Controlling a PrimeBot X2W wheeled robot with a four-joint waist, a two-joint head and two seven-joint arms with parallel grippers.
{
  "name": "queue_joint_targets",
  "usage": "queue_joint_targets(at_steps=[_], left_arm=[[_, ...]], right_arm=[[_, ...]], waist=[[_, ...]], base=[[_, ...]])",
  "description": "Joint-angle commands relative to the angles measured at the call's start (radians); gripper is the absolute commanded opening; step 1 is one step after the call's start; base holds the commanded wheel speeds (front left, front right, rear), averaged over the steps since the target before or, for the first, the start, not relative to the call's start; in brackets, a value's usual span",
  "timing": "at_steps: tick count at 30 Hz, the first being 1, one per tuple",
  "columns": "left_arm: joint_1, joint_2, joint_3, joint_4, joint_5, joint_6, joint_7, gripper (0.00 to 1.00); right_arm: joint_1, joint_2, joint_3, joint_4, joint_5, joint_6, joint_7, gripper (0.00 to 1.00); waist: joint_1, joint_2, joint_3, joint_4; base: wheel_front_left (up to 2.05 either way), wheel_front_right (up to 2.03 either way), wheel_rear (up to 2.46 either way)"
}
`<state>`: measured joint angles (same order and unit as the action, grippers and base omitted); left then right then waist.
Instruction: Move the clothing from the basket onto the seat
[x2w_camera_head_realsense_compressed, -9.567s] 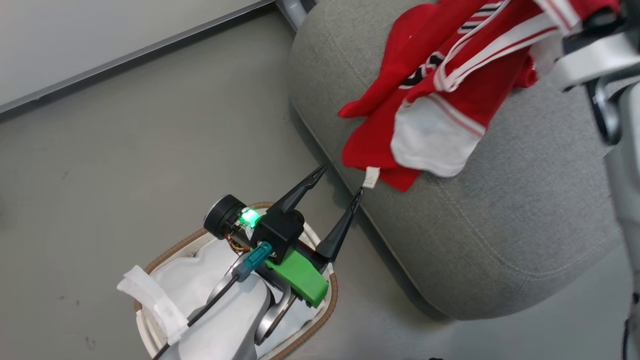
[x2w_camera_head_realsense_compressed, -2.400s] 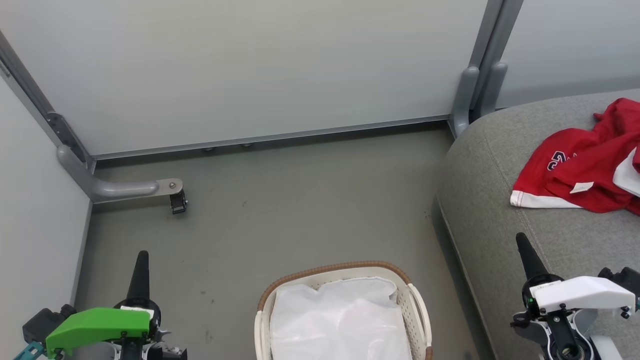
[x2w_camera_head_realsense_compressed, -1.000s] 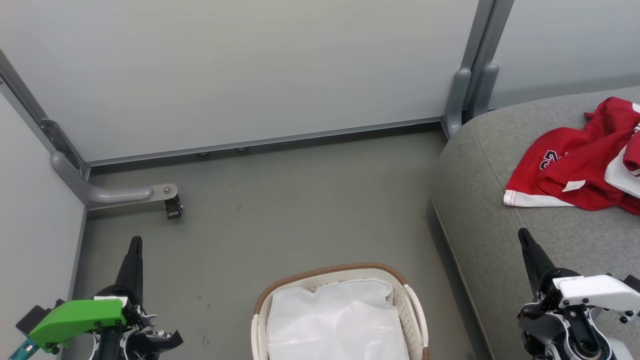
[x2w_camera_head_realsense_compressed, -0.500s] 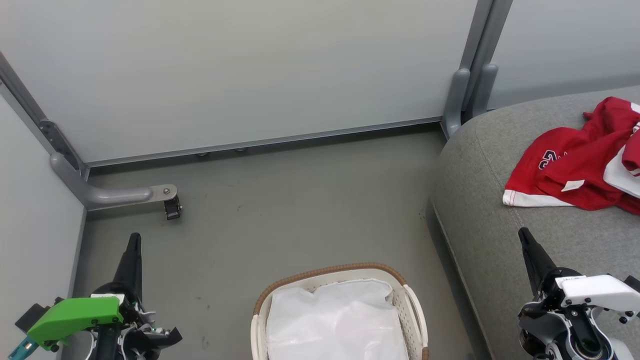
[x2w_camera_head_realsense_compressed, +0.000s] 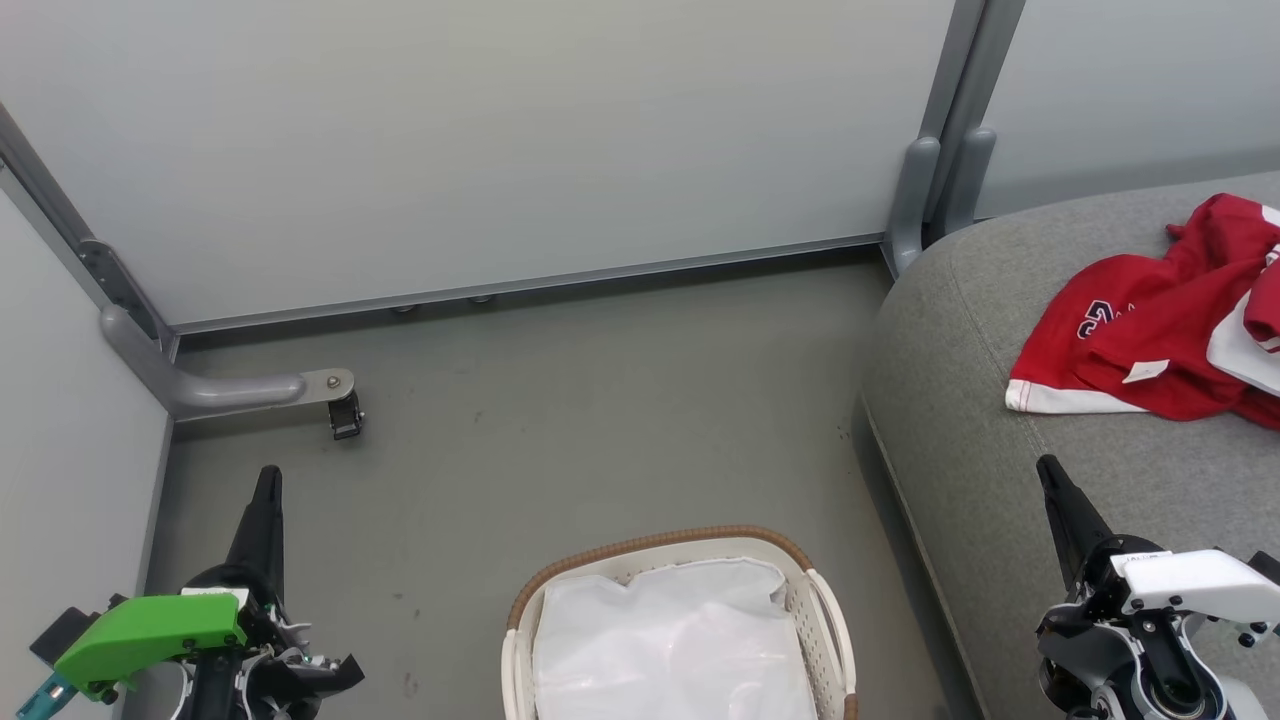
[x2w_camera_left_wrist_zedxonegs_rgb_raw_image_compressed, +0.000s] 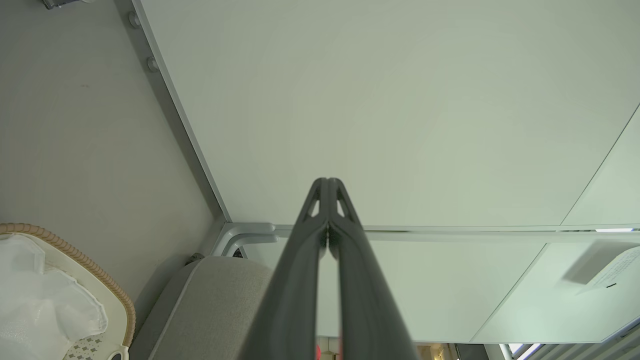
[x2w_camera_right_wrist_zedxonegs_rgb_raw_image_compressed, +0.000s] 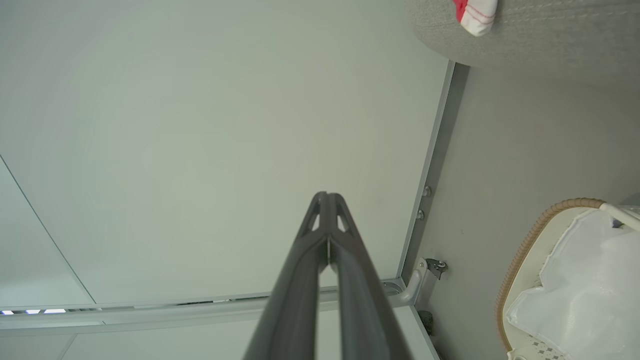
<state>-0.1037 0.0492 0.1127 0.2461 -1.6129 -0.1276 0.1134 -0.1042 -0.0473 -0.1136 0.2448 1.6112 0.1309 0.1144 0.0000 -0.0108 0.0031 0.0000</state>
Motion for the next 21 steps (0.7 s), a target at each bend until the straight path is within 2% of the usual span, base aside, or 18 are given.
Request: queue_joint_targets(at_steps=[1, 21], left_arm=[[-0.010, 0.004, 0.003, -0.002, -0.001, -0.006, 0.003, 0.00], [-0.010, 0.004, 0.004, -0.002, 0.000, -0.006, 0.004, 0.00]], right_arm=[[-0.008, -0.006, -0.002, 0.000, 0.003, 0.000, 0.003, 0.00], [-0.008, -0.006, -0.002, 0.000, 0.004, 0.000, 0.003, 0.00]], waist=[[0.0000, 0.0108, 0.000, 0.000], [0.0000, 0.0108, 0.000, 0.000]], base=[[0.00, 0.00, 0.00], [0.00, 0.00, 0.00]])
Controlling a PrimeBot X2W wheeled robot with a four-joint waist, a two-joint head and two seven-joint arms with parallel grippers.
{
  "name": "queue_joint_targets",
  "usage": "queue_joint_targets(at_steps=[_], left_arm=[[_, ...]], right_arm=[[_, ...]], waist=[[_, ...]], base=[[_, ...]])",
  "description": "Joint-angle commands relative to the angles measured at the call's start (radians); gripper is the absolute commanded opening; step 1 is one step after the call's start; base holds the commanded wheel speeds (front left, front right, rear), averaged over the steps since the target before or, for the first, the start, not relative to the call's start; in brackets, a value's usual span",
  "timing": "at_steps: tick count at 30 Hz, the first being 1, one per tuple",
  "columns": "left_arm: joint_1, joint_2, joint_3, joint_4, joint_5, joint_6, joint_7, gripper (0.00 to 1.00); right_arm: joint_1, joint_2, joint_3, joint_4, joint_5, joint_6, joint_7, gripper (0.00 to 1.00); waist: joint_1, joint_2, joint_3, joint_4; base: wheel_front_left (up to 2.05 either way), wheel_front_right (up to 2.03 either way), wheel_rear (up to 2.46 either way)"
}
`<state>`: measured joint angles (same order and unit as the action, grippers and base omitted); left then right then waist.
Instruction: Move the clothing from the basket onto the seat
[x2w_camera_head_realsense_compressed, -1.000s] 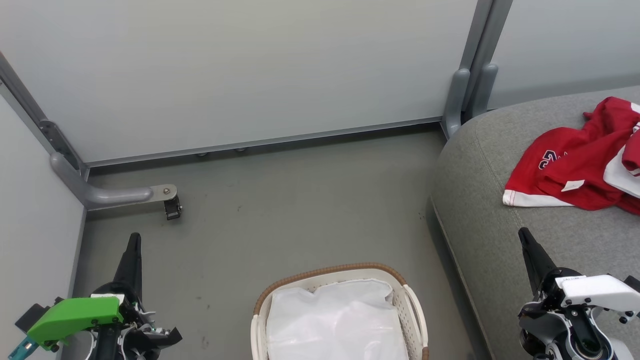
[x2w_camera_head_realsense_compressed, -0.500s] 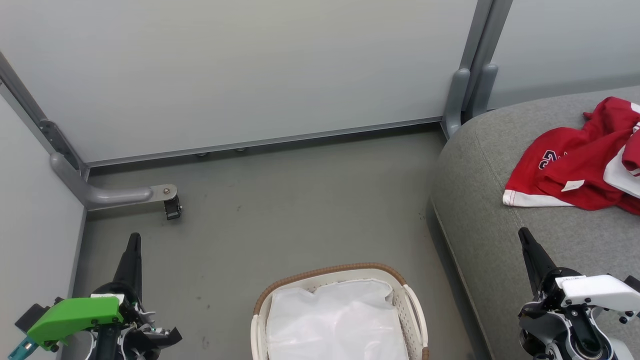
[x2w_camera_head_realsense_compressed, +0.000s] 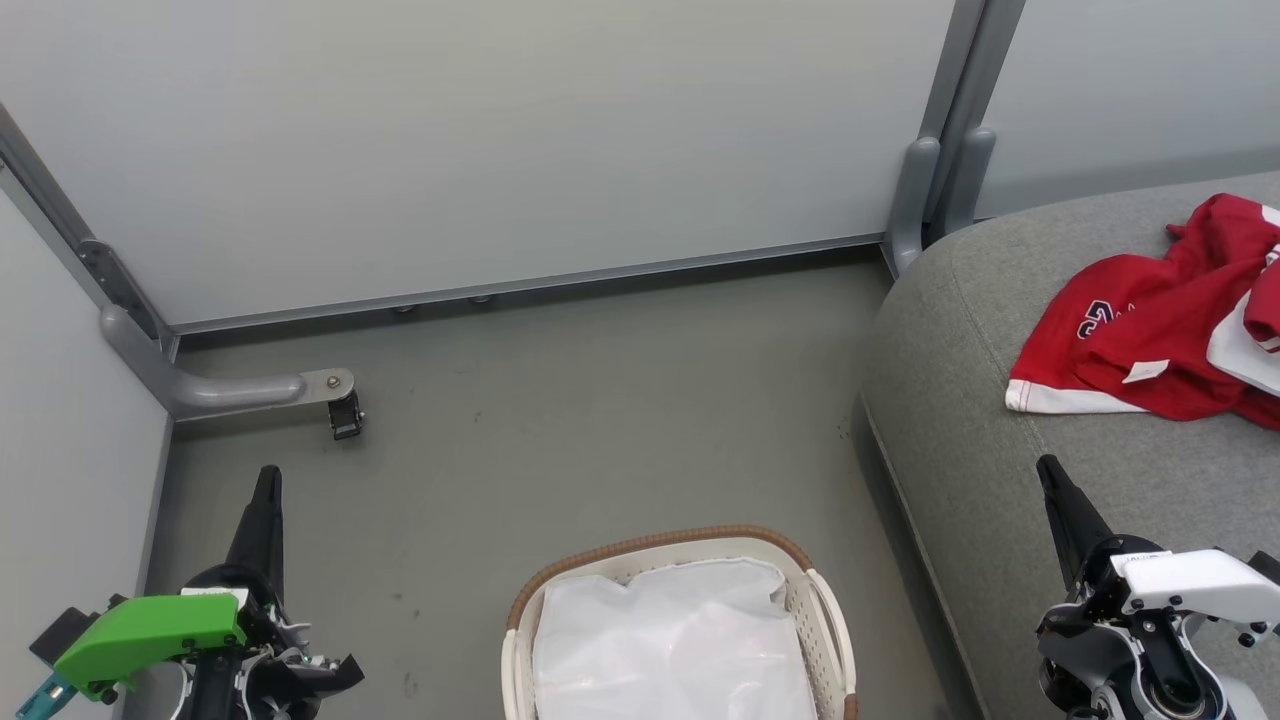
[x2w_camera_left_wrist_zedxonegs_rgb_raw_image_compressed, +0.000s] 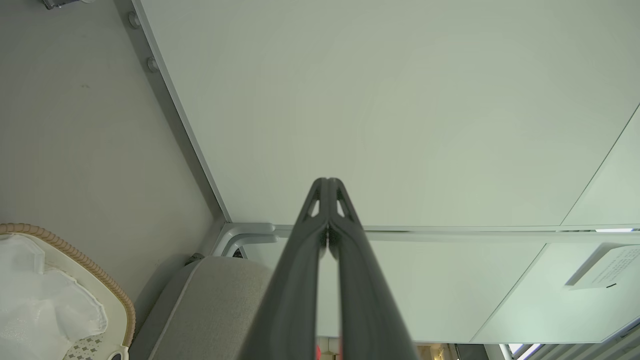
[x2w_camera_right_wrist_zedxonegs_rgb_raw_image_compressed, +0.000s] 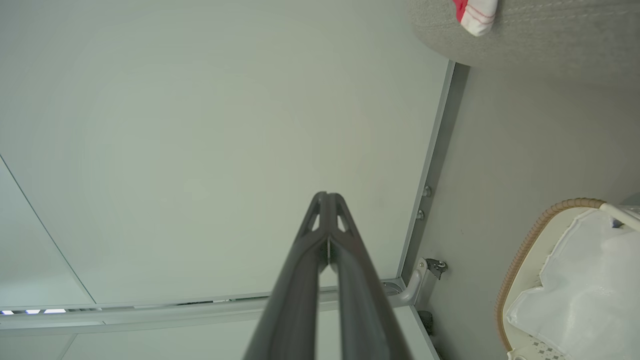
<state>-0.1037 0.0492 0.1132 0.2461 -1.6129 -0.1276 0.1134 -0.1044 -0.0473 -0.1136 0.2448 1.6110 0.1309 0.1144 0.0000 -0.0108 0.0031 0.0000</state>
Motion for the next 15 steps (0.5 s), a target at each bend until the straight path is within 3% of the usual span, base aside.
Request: queue_joint_targets(at_steps=[1, 15], left_arm=[[-0.010, 0.004, 0.003, -0.002, 0.000, -0.006, 0.004, 0.00], [-0.010, 0.003, 0.003, -0.002, 0.000, -0.006, 0.004, 0.00]], right_arm=[[-0.007, -0.006, -0.002, 0.000, 0.004, 0.000, 0.003, 0.00], [-0.007, -0.006, -0.002, 0.000, 0.004, 0.000, 0.003, 0.00]], waist=[[0.0000, 0.0108, 0.000, 0.000], [0.0000, 0.0108, 0.000, 0.000]], base=[[0.00, 0.00, 0.00], [0.00, 0.00, 0.00]])
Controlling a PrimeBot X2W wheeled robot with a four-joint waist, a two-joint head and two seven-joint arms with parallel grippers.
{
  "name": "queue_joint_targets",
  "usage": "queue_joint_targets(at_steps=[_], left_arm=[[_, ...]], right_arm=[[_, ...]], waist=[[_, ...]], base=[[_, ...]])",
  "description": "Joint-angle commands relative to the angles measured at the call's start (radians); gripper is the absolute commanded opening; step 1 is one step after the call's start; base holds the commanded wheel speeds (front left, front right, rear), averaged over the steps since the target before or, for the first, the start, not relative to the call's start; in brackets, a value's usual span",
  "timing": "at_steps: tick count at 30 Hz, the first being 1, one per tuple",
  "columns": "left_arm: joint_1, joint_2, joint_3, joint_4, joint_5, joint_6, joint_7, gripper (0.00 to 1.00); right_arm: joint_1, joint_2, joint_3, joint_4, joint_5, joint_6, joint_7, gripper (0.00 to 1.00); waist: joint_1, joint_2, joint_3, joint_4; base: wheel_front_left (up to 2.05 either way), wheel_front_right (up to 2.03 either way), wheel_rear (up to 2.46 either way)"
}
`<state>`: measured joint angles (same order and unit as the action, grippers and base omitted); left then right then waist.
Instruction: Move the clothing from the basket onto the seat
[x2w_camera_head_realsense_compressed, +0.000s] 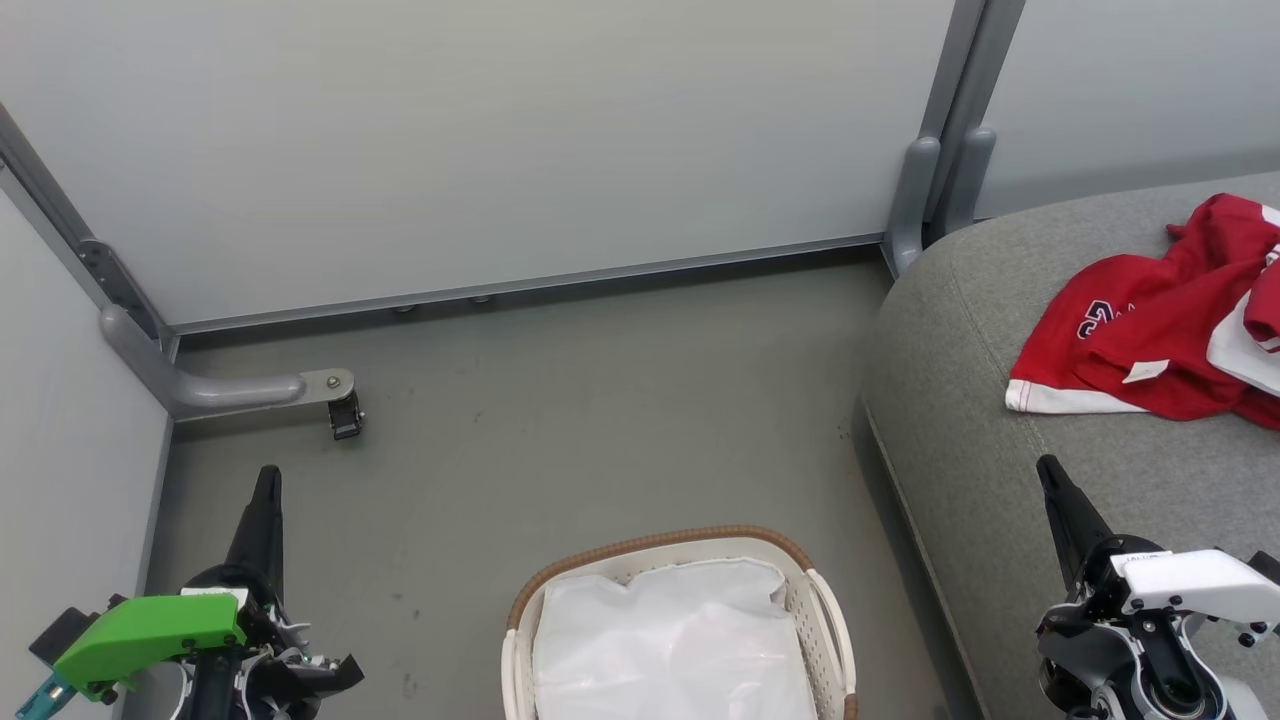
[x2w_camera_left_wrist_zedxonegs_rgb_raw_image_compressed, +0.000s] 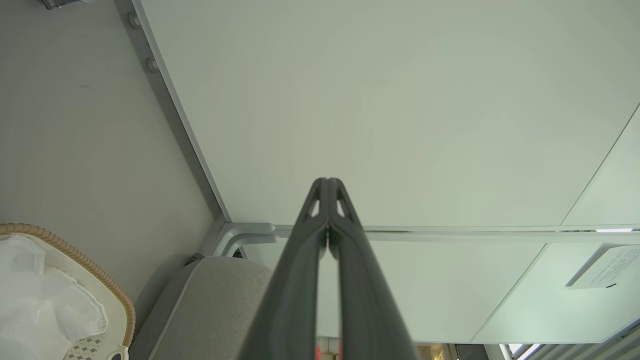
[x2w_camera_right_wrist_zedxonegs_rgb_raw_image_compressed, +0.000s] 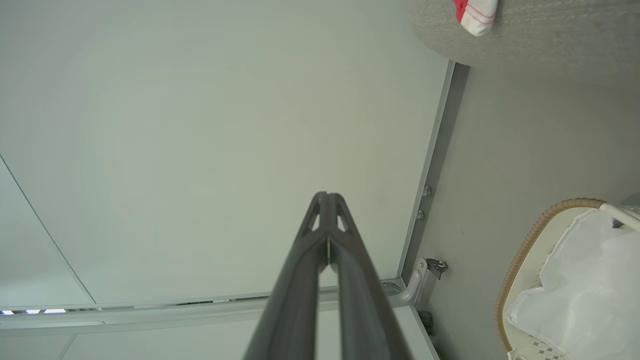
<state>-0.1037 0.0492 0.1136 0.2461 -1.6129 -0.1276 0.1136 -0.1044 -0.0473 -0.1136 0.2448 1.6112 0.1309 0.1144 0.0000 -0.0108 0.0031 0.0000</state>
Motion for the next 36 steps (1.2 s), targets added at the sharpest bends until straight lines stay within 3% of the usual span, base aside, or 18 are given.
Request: queue_joint_targets(at_steps=[1, 36], left_arm=[[-0.010, 0.003, 0.003, -0.002, 0.000, -0.006, 0.004, 0.00], [-0.010, 0.003, 0.003, -0.002, 0.001, -0.006, 0.004, 0.00]], right_arm=[[-0.007, -0.006, -0.002, 0.000, 0.003, 0.000, 0.003, 0.00], [-0.007, -0.006, -0.002, 0.000, 0.004, 0.000, 0.003, 0.00]], waist=[[0.0000, 0.0108, 0.000, 0.000], [0.0000, 0.0108, 0.000, 0.000]], base=[[0.00, 0.00, 0.00], [0.00, 0.00, 0.00]])
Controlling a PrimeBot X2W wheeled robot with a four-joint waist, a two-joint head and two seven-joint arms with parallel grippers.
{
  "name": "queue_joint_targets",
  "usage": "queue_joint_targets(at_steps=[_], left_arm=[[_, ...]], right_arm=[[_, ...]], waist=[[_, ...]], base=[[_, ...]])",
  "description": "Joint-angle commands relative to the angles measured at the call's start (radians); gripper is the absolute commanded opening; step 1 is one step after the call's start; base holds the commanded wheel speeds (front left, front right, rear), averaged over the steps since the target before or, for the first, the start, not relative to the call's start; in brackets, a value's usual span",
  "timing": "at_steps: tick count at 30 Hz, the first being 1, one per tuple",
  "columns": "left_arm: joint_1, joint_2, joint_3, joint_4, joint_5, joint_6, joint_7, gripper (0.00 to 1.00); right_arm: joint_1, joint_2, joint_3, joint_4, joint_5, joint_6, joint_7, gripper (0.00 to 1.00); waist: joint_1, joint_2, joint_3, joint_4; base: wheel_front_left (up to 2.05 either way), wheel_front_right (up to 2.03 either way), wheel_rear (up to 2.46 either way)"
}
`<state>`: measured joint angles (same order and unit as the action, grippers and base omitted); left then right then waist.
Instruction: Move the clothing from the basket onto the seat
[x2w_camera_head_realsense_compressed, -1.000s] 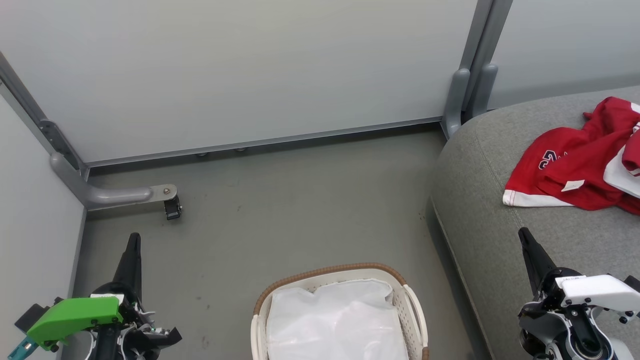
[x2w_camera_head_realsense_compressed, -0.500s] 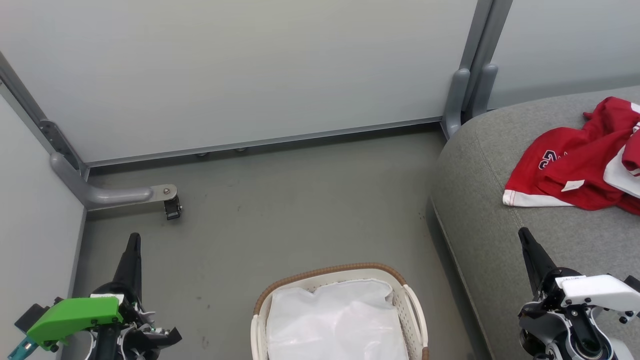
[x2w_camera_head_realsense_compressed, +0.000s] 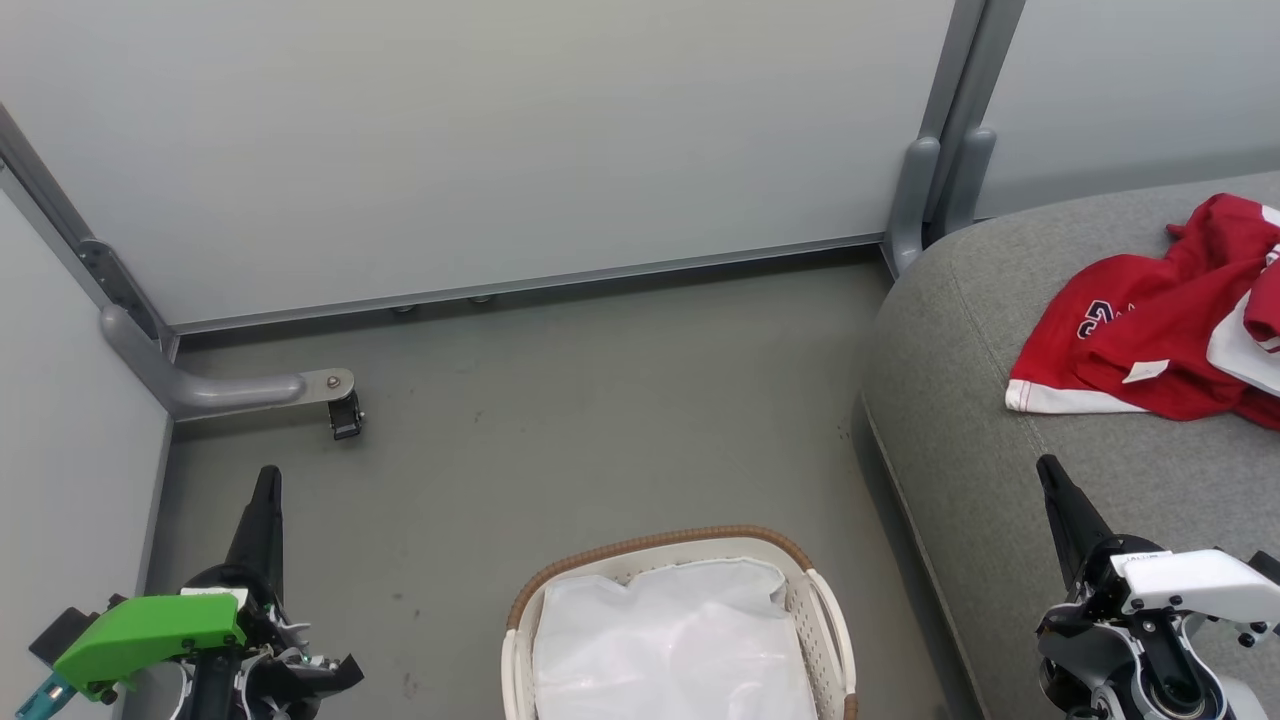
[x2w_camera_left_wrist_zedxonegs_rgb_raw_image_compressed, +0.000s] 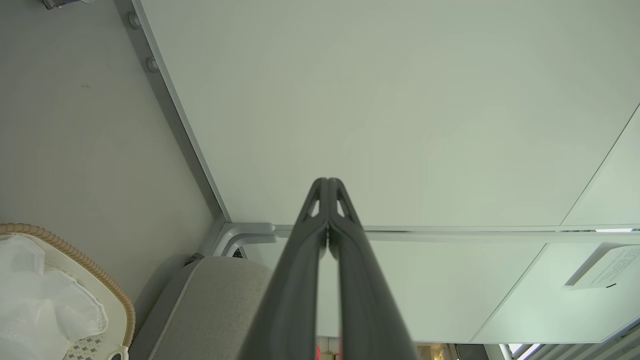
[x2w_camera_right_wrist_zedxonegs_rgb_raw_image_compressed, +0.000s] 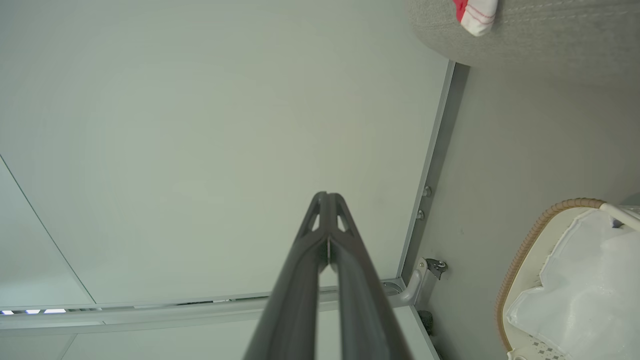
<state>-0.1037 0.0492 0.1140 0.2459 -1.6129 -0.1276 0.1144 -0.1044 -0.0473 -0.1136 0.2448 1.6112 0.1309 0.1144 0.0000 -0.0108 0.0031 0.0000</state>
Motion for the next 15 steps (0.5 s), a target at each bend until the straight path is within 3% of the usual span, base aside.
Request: queue_joint_targets(at_steps=[1, 15], left_arm=[[-0.010, 0.003, 0.003, -0.002, 0.001, -0.006, 0.004, 0.00], [-0.010, 0.003, 0.003, -0.002, 0.001, -0.006, 0.004, 0.00]], right_arm=[[-0.007, -0.006, -0.002, 0.000, 0.004, 0.000, 0.003, 0.00], [-0.007, -0.006, -0.002, 0.000, 0.004, 0.000, 0.003, 0.00]], waist=[[0.0000, 0.0108, 0.000, 0.000], [0.0000, 0.0108, 0.000, 0.000]], base=[[0.00, 0.00, 0.00], [0.00, 0.00, 0.00]])
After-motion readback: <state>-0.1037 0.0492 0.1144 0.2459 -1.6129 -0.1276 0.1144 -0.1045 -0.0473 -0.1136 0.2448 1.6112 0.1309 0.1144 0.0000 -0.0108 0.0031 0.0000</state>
